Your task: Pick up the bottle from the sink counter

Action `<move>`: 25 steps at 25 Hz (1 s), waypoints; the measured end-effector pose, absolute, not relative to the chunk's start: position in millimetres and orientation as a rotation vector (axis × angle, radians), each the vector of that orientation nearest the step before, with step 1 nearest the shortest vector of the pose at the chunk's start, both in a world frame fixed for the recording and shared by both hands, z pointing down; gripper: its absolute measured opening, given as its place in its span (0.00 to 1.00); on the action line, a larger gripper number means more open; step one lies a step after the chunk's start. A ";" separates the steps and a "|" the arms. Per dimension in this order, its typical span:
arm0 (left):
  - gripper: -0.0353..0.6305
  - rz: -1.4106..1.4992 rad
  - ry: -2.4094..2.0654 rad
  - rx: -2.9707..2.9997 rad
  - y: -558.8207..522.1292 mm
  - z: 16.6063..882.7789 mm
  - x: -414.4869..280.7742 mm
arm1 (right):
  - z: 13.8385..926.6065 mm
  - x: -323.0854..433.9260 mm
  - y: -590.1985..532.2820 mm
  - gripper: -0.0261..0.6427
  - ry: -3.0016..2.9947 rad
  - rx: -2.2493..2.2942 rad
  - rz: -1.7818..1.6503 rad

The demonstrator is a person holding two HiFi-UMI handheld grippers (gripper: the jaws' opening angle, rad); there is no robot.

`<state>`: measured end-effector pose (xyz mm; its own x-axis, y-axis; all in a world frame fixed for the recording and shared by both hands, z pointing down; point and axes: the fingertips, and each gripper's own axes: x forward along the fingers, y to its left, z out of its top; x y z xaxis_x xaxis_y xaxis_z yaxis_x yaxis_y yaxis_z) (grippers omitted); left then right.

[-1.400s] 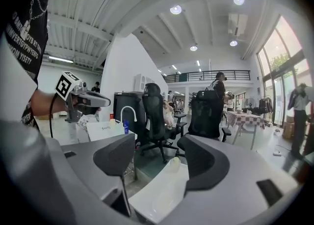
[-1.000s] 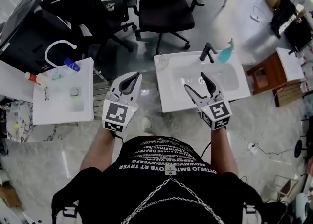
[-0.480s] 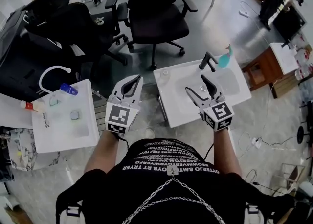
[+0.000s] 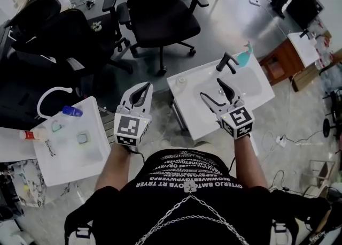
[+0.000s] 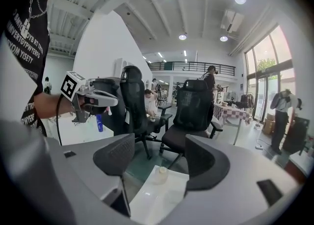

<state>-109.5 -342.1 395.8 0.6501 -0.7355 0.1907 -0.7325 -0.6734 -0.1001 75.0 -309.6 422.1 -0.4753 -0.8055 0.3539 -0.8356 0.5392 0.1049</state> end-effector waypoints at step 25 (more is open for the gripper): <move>0.06 -0.510 1.542 -2.749 -421.0 442.3 -93.8 | 625.4 65.9 -408.5 0.50 -2.398 0.926 0.406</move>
